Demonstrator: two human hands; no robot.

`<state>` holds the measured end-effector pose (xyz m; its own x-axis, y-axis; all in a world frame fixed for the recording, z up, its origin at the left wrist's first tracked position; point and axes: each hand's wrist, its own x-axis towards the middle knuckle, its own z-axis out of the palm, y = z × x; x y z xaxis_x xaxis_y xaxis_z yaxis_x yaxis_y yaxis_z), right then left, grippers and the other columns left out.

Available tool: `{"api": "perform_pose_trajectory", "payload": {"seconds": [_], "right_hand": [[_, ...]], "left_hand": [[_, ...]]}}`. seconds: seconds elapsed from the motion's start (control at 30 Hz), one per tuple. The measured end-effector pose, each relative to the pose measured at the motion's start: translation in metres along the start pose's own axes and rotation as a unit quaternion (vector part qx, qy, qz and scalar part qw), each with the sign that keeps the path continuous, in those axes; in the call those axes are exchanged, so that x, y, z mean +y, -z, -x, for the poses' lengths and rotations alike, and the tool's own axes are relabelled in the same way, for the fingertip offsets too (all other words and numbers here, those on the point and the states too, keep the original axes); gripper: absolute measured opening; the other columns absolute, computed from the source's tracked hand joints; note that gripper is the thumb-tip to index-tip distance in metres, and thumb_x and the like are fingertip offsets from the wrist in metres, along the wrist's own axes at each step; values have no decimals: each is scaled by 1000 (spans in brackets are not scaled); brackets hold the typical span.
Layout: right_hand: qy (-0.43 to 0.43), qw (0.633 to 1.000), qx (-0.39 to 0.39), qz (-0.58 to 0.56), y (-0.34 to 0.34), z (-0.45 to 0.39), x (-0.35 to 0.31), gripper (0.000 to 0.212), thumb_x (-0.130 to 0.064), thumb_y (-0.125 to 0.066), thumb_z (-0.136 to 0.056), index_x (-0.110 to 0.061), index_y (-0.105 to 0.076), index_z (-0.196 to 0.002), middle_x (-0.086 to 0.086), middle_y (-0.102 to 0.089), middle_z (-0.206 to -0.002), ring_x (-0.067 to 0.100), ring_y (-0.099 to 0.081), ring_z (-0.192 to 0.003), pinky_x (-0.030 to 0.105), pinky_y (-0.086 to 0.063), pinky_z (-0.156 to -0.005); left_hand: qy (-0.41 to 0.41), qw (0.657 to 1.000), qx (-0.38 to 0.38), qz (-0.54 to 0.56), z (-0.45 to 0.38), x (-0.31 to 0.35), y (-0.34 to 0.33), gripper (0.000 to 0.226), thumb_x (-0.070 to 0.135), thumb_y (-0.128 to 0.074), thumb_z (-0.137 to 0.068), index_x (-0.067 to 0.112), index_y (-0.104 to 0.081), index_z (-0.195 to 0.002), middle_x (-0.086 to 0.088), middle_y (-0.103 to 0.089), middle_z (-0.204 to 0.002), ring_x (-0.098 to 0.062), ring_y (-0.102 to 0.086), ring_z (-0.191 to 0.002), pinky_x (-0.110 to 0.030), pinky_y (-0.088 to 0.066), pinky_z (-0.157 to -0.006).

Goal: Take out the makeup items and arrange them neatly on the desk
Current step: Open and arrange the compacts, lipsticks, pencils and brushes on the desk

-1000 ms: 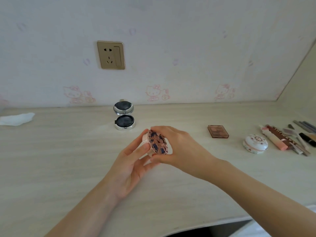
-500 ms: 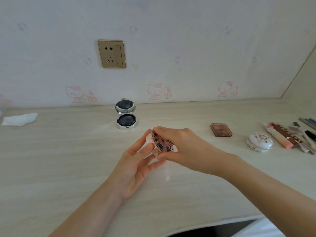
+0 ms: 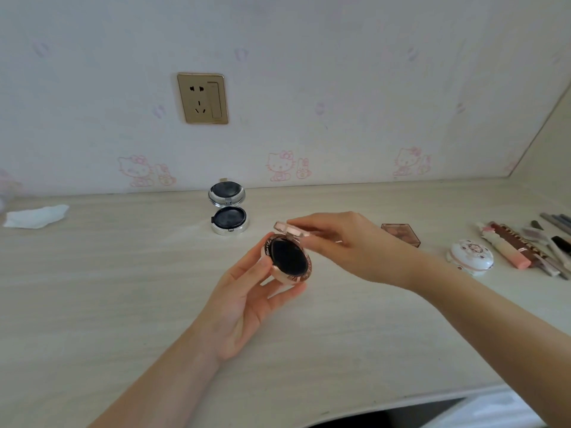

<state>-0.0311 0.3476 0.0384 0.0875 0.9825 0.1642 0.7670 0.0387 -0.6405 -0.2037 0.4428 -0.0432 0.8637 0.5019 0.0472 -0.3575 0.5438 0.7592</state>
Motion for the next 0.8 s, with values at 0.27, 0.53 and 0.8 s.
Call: {"api": "perform_pose_trajectory", "payload": {"seconds": [0.27,0.53,0.8], "right_hand": [[15,998,37,-46,-9,-4,4,32,-27,-39,-102,-29,-58,-127,-22,-63,-115,-4,-56,-110,27,-46,-98],[17,997,67,38,-4,-15,12,27,-23,-45,-100,-22,-66,-117,-18,-68,-107,-1,-58,-96,11,-42,-83],[-3,997,60,42,-11,-31,22,23,-23,-49,-98,-22,-70,-107,-13,-70,-96,4,-57,-83,12,-41,-72]], "left_hand": [[2,1000,8,29,-1,0,2,40,18,-53,-95,10,-52,-134,-19,-57,-132,-39,-57,-118,-44,-52,-88],[-94,950,176,-240,-2,-3,3,44,13,-73,-76,15,-63,-119,-9,-73,-103,-23,-71,-94,-28,-57,-80],[-195,768,180,-583,1,-10,-1,56,23,-86,-67,39,-61,-114,22,-61,-117,4,-55,-111,-11,-39,-97]]}}
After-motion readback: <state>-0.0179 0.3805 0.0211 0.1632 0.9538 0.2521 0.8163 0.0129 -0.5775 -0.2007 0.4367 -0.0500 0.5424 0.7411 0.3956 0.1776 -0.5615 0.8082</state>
